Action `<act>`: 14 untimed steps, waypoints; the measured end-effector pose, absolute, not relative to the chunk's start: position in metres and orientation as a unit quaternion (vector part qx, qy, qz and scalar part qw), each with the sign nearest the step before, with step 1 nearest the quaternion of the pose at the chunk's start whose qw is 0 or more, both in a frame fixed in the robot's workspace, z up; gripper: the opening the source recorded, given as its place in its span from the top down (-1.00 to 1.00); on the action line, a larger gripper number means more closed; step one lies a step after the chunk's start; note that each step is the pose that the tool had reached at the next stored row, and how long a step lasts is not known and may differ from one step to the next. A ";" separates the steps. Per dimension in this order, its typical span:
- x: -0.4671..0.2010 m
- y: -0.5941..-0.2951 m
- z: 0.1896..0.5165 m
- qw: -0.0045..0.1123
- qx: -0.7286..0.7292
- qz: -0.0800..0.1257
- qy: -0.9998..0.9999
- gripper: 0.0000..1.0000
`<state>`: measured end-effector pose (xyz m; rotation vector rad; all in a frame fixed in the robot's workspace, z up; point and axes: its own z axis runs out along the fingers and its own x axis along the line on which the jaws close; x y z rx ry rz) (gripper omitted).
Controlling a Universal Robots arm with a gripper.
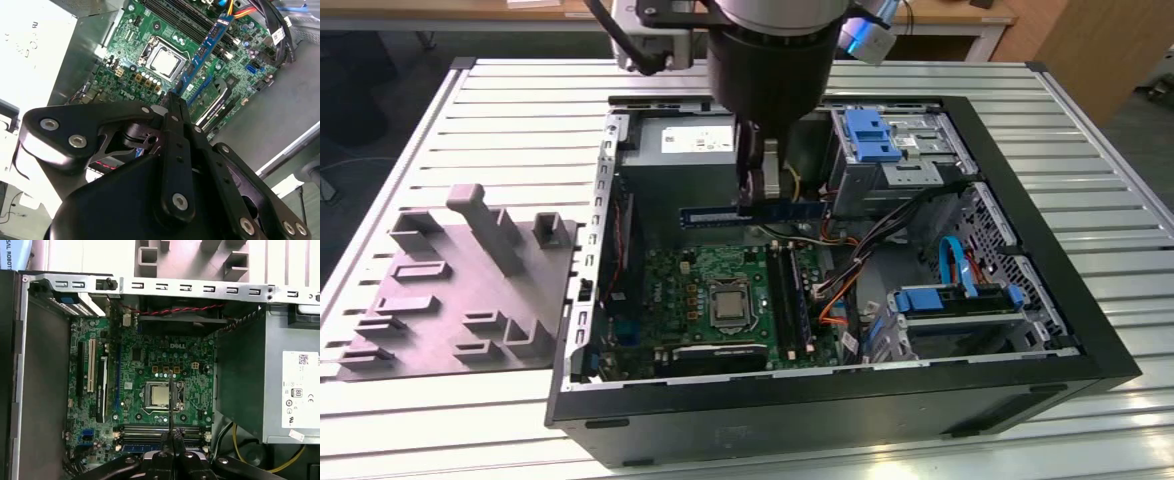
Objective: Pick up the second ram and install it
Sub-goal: 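Pick up the second ram and move it above second insertion slot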
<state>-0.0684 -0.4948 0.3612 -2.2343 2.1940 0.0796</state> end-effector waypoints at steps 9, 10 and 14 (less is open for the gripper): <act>-0.074 -0.494 0.347 0.011 -0.713 0.028 0.700 0.77; -0.074 -0.494 0.346 0.011 -0.713 0.028 0.700 0.77; -0.074 -0.494 0.338 0.011 -0.713 0.028 0.700 0.77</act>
